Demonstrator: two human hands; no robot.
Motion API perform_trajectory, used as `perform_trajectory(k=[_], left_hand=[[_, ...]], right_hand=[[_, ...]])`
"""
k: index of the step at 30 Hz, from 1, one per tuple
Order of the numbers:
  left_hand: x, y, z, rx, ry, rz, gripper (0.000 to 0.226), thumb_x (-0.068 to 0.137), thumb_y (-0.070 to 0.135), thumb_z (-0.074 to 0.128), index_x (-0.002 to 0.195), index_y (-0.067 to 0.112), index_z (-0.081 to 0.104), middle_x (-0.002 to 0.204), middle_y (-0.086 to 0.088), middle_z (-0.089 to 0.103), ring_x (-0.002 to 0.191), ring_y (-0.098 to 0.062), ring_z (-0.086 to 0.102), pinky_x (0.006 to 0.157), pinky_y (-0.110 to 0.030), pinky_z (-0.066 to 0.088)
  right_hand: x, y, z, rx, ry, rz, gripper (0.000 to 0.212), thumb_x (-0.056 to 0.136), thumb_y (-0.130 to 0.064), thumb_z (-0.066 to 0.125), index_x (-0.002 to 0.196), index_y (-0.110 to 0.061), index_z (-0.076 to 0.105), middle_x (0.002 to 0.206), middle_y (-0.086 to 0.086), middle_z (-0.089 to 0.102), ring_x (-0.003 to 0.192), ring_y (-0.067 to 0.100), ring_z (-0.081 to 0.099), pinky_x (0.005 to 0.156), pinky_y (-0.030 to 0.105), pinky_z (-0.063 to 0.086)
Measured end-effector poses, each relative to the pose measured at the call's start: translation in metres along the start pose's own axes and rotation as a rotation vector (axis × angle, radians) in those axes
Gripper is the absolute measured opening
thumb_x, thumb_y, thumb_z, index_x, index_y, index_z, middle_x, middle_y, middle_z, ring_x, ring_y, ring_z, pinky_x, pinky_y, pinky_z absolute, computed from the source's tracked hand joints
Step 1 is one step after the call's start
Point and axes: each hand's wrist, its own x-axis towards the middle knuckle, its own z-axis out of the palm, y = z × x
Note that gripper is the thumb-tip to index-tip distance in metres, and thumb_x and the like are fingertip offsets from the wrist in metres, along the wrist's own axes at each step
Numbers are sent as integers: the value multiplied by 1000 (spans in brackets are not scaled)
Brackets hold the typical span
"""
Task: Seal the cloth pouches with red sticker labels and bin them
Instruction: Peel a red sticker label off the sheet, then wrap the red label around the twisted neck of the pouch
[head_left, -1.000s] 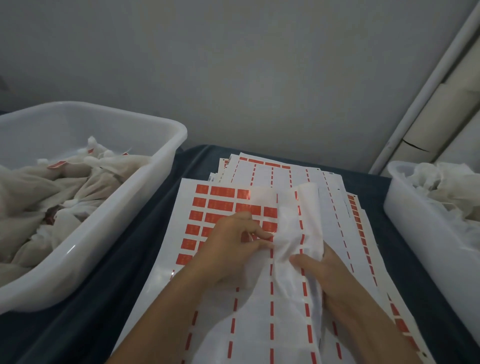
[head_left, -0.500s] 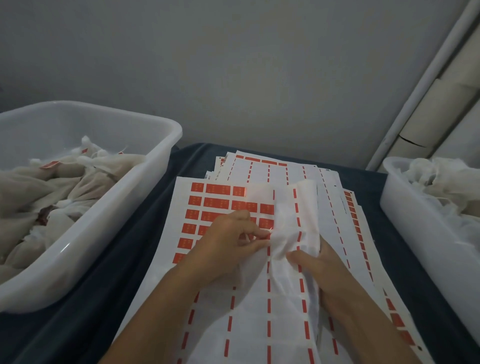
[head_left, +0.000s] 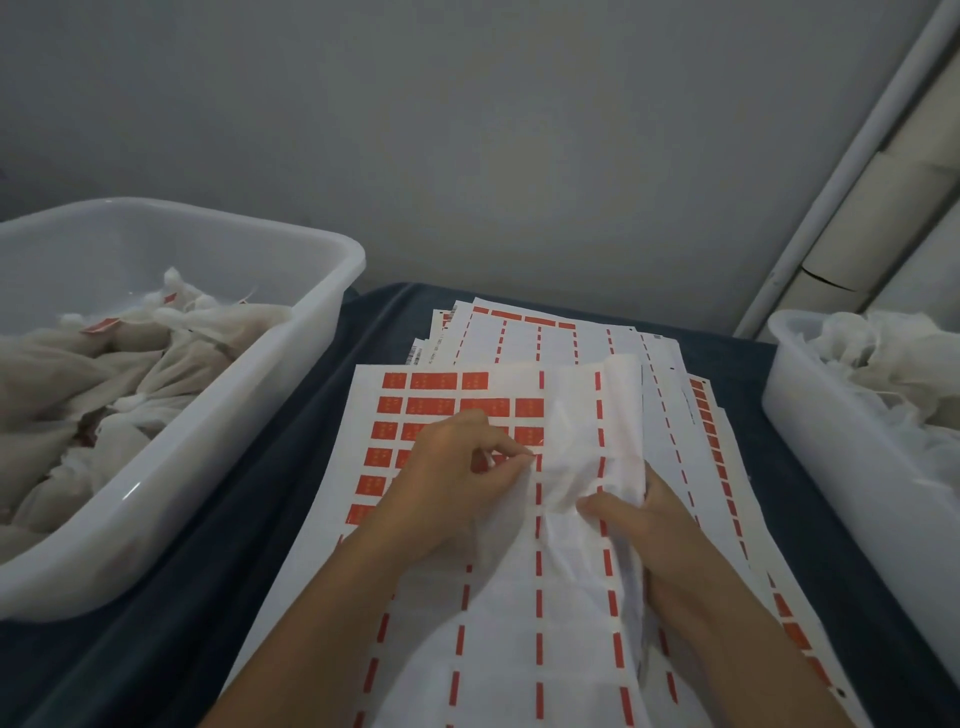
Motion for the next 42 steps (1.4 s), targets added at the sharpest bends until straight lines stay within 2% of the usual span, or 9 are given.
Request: perform_trajectory(k=[4,9,12,16,19,22,28,34,42], left_hand=[[1,7,-7,-75,179,-100,5,81,33,65,82,36,60,87,22,55,73,-2,55,63,-4,41],[-7,38,-24,-303,282,63,9,64,47,56,73,48,56,70,22,55,72,2,53,59,0,41],[-14,51,-22,-251,239,248,13,71,42,57,82,48,58,66,24,51,73,-2,50,57,-4,41],[-19,53,-14,-147,172,428,19,77,28,65,95,22,70,70,27,44,67,3,48,54,-2,37],[-21,50,-6,21,87,490,21,72,22,66,89,13,74,71,14,56,55,4,43,55,1,39],[-22,47,-3,71,15,483,21,72,23,67,91,15,74,74,8,60,57,6,42,55,4,37],[-21,44,-4,47,-21,354,53,72,65,50,122,48,44,87,39,38,95,15,39,63,0,38],[-26,46,1,267,-99,433,62,69,30,66,127,13,54,94,-1,65,73,-3,44,71,-2,30],[-25,42,3,334,-133,451,67,64,18,78,126,7,54,96,-8,66,78,-6,42,71,-4,25]], right_hand=[[-5,-1,-10,-74,-48,22,50,75,-45,63,118,-37,38,118,-11,56,97,16,59,94,45,46],[-4,-2,-9,-401,227,-96,99,64,-52,69,142,-36,10,152,-5,21,136,25,30,109,46,28],[-9,-12,-13,-326,451,-365,53,61,-58,58,110,-38,50,139,-5,37,123,20,42,98,33,35],[-15,-26,-18,-85,-25,-56,51,56,-68,45,65,-24,68,97,-9,67,92,14,60,89,32,43],[-16,-13,-21,46,-165,-79,21,75,-42,58,71,-24,70,81,-15,67,76,4,63,60,11,52],[-15,-5,-23,194,-232,-171,19,68,-34,66,80,-20,70,86,-9,69,76,3,67,60,11,52],[-20,-12,-19,183,183,-336,33,64,-52,54,90,-33,60,79,-19,68,78,5,65,55,9,47],[-30,-8,15,53,26,-424,51,59,-44,59,108,-46,44,76,-45,60,81,-22,57,56,-4,41],[-30,-4,14,11,11,-514,59,60,-32,65,112,-45,40,78,-49,56,83,-24,55,59,-3,41]])
